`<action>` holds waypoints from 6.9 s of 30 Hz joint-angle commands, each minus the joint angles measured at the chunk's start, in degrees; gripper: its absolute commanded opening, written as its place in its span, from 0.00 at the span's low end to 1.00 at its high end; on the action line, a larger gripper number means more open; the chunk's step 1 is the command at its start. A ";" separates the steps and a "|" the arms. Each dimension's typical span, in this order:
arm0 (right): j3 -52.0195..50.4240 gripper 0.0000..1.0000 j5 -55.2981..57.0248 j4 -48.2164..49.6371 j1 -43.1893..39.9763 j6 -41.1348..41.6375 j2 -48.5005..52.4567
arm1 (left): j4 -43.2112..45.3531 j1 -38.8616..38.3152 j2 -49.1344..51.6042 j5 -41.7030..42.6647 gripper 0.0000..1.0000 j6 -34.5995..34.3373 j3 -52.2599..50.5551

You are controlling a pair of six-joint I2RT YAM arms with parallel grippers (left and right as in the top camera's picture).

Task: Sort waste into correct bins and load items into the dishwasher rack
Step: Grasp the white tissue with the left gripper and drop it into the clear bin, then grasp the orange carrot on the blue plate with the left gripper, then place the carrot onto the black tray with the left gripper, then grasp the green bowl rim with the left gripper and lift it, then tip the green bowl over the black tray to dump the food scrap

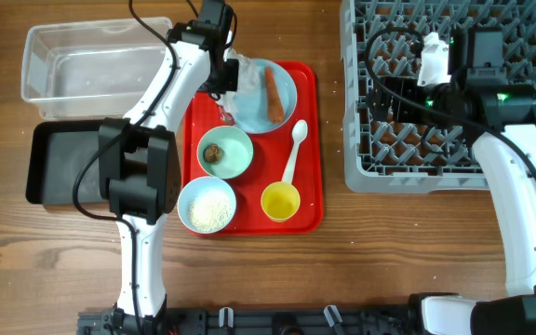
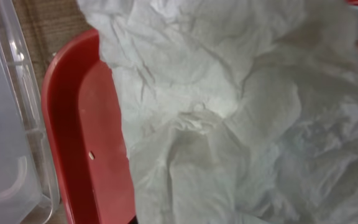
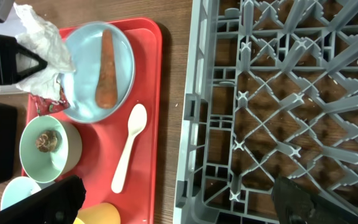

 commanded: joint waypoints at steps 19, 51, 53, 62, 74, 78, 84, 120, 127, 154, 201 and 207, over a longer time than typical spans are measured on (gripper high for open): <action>1.29 1.00 -0.85 0.59 -0.04 0.68 0.31 | 0.79 10.58 -19.52 -1.92 0.04 -3.37 2.67; 1.22 1.00 -0.90 0.42 -0.04 0.79 0.39 | 5.95 25.18 -16.39 11.39 1.00 -2.34 2.54; 1.22 1.00 -0.87 0.11 -0.04 0.74 0.42 | 4.07 20.57 -19.45 13.14 1.00 0.35 2.51; 1.22 1.00 -0.24 -2.64 -0.04 0.66 0.42 | 3.56 -0.79 -10.84 8.92 0.99 -2.64 2.51; 1.22 1.00 -0.26 -4.52 -0.04 0.66 0.46 | 5.66 -8.17 4.81 9.57 0.87 -9.14 2.51; 1.22 1.00 -0.26 -4.57 -0.04 0.68 0.46 | 5.84 -8.17 7.37 9.57 0.66 -10.97 2.49; 1.22 1.00 -0.24 -4.46 -0.04 0.66 0.46 | 5.51 -8.17 8.87 9.99 0.29 -13.70 2.45; 1.22 1.00 0.02 -0.61 -0.04 0.61 0.57 | -23.45 38.10 -23.87 0.20 0.05 -24.72 -12.55; 1.22 1.00 -0.02 -0.68 -0.04 0.66 0.57 | -3.19 40.02 -23.87 5.03 0.12 -25.92 -33.42; 1.20 1.00 -0.04 0.20 -0.04 0.85 0.57 | -2.40 16.22 -36.57 13.42 0.93 -2.10 -27.93; 1.18 1.00 -0.02 0.02 -0.04 0.81 0.57 | -17.46 5.92 -22.71 10.05 0.04 -3.37 -10.75; 1.18 1.00 -0.04 0.02 -0.04 0.83 0.57 | -23.37 22.62 -23.12 18.78 0.04 0.57 -11.54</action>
